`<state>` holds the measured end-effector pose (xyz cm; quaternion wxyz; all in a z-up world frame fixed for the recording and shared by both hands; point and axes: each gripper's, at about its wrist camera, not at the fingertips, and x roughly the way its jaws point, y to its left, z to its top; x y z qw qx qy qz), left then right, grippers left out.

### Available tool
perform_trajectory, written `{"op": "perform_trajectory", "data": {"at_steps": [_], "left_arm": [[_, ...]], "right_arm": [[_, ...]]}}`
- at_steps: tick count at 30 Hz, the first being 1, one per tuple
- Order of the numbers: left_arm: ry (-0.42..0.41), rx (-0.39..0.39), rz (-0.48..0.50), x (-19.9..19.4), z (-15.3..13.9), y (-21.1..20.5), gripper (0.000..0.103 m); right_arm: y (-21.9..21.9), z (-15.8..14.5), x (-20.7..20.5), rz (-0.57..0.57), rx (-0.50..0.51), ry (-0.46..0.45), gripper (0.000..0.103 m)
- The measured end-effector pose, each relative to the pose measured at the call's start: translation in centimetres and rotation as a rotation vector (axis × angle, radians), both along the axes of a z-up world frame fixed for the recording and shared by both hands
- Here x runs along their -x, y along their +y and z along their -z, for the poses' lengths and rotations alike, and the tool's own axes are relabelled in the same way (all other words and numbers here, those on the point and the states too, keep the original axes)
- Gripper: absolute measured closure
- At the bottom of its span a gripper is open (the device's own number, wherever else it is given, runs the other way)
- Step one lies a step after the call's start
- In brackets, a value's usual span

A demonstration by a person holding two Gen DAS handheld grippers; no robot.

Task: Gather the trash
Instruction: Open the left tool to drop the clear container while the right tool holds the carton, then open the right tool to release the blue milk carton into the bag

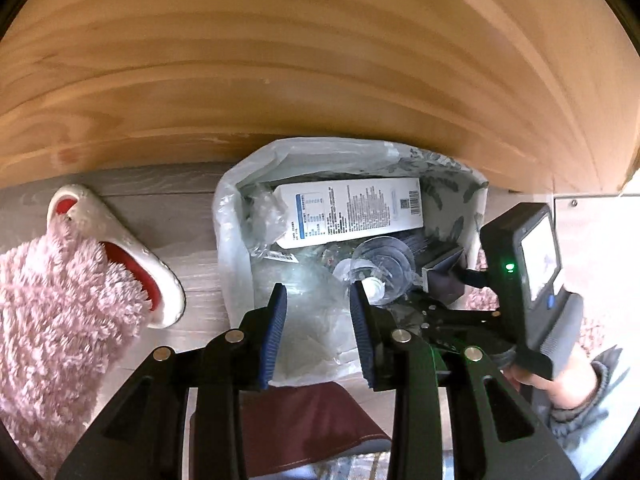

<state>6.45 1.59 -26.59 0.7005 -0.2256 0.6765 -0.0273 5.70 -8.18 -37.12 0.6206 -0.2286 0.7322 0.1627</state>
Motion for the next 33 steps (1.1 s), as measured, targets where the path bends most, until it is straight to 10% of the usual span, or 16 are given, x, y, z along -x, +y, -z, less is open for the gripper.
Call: {"op": "perform_trajectory", "data": {"at_steps": [15, 29, 33], "left_arm": [[-0.039, -0.047, 0.008, 1.0, -1.4, 0.4, 0.072], [-0.02, -0.082, 0.05, 0.9, -0.6, -0.1, 0.008], [-0.021, -0.096, 0.058, 0.9, -0.6, -0.4, 0.007]], "right_arm": [[0.4, 0.0, 1.5, -0.095, 0.009, -0.054, 0.043], [-0.5, -4.4, 2.1, -0.025, -0.122, -0.105, 0.016], [-1.4, -5.5, 1.7, 0.015, -0.139, -0.121, 0.01]]}}
